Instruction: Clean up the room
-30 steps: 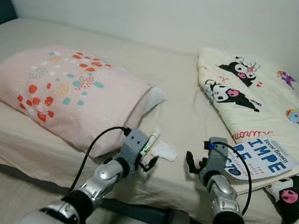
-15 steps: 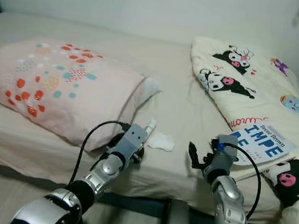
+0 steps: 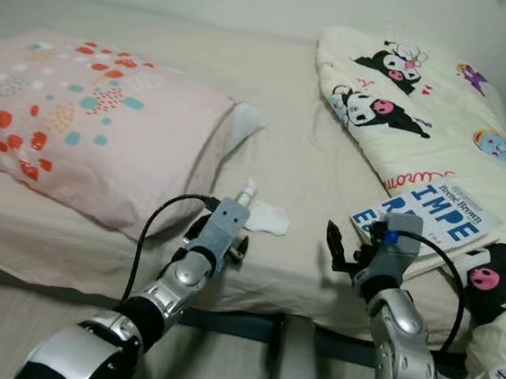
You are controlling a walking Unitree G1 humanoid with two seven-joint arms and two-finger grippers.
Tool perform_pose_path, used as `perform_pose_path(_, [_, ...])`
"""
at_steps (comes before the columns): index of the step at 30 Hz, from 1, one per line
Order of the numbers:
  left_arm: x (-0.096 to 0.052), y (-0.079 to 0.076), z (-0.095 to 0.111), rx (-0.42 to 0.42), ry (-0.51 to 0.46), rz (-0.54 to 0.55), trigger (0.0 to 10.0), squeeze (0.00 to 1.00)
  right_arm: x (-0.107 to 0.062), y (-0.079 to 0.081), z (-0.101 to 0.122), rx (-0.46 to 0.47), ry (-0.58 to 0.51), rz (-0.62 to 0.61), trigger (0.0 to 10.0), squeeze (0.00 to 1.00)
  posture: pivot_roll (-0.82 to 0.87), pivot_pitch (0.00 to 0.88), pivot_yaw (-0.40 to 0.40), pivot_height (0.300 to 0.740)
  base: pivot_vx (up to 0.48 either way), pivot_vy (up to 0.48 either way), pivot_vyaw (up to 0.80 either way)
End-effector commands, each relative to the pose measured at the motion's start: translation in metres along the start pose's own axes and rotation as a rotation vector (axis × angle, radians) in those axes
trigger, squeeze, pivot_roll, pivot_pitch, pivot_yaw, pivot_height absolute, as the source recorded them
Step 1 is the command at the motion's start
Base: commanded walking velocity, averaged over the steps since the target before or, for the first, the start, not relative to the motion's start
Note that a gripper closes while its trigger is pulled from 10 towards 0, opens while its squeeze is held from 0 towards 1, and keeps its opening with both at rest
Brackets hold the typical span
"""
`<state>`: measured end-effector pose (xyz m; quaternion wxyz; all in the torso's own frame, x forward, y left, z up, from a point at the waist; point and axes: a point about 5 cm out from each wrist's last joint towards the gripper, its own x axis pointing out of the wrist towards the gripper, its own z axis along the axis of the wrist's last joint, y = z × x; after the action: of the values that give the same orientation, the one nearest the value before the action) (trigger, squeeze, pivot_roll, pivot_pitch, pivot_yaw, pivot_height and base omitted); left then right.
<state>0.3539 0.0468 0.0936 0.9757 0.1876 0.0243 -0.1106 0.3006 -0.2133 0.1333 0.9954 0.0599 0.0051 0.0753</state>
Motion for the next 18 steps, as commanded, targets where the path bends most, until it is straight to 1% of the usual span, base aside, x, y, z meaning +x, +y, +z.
perform_pose_path(1, [0.0, 0.004, -0.001, 0.068, -0.021, 0.011, 10.0, 0.0, -0.001, 0.005, 0.002, 0.015, 0.012, 0.015, 10.0, 0.0, -0.25, 0.286, -0.053, 0.436, 0.0, 0.0, 0.0])
perform_pose_path(2, [0.0, 0.004, -0.001, 0.068, -0.021, 0.011, 10.0, 0.0, -0.001, 0.005, 0.002, 0.015, 0.012, 0.015, 10.0, 0.0, -0.25, 0.286, -0.053, 0.436, 0.0, 0.0, 0.0])
perform_pose_path(3, [-0.001, 0.005, -0.002, 0.105, -0.025, 0.006, 8.5, 0.0, 0.0, 0.006, 0.004, 0.016, 0.01, 0.019, 10.0, 0.0, -0.25, 0.289, -0.053, 0.436, 0.0, 0.0, 0.0])
perform_pose_path(4, [-0.001, 0.005, -0.004, 0.139, -0.023, 0.004, 0.9, 0.0, 0.0, 0.008, 0.006, 0.018, 0.012, 0.02, 10.0, 0.0, -0.25, 0.289, -0.053, 0.436, 0.0, 0.0, 0.0])
perform_pose_path(5, [-0.002, 0.005, -0.006, 0.158, -0.021, 0.004, 0.9, 0.0, 0.0, 0.008, 0.007, 0.018, 0.014, 0.02, 10.0, 0.0, -0.25, 0.289, -0.053, 0.436, 0.0, 0.0, 0.0])
perform_pose_path(6, [-0.003, 0.007, -0.01, 0.182, -0.011, 0.013, 0.0, 0.0, -0.001, 0.009, 0.01, 0.019, 0.015, 0.02, 10.0, 0.0, -0.25, 0.296, -0.057, 0.436, 0.0, 0.0, 0.0])
perform_pose_path(7, [-0.005, 0.009, -0.015, 0.201, 0.002, 0.019, 0.0, 0.0, -0.001, 0.009, 0.011, 0.02, 0.014, 0.02, 10.0, 0.0, -0.25, 0.296, -0.057, 0.436, 0.0, 0.0, 0.0])
perform_pose_path(10, [-0.006, 0.01, -0.017, 0.212, 0.011, 0.023, 0.0, 0.0, -0.001, 0.01, 0.012, 0.02, 0.013, 0.02, 10.0, 0.0, -0.25, 0.296, -0.057, 0.436, 0.0, 0.0, 0.0])
perform_pose_path(11, [-0.008, 0.014, -0.023, 0.227, 0.031, 0.032, 0.0, 0.0, -0.001, 0.01, 0.014, 0.02, 0.012, 0.022, 10.0, 0.0, -0.25, 0.299, -0.058, 0.436, 0.0, 0.0, 0.0])
perform_pose_path(12, [-0.008, 0.014, -0.023, 0.227, 0.031, 0.032, 0.0, 0.0, -0.001, 0.01, 0.014, 0.02, 0.012, 0.022, 10.0, 0.0, -0.25, 0.299, -0.058, 0.436, 0.0, 0.0, 0.0])
perform_pose_path(15, [-0.013, 0.029, -0.04, 0.258, 0.093, 0.062, 0.0, 0.0, 0.0, 0.013, 0.019, 0.016, 0.008, 0.029, 10.0, 0.0, -0.24, 0.298, -0.057, 0.436, 0.0, 0.0, 0.0])
perform_pose_path(16, [-0.013, 0.029, -0.04, 0.258, 0.093, 0.062, 0.0, 0.0, 0.0, 0.013, 0.019, 0.016, 0.008, 0.029, 10.0, 0.0, -0.24, 0.298, -0.057, 0.436, 0.0, 0.0, 0.0])
perform_pose_path(18, [-0.015, 0.041, -0.047, 0.273, 0.112, 0.095, 0.0, 0.0, 0.008, 0.019, 0.022, 0.019, -0.001, 0.06, 10.0, 0.0, -0.22, 0.296, -0.056, 0.436, 0.0, 0.0, 0.0])
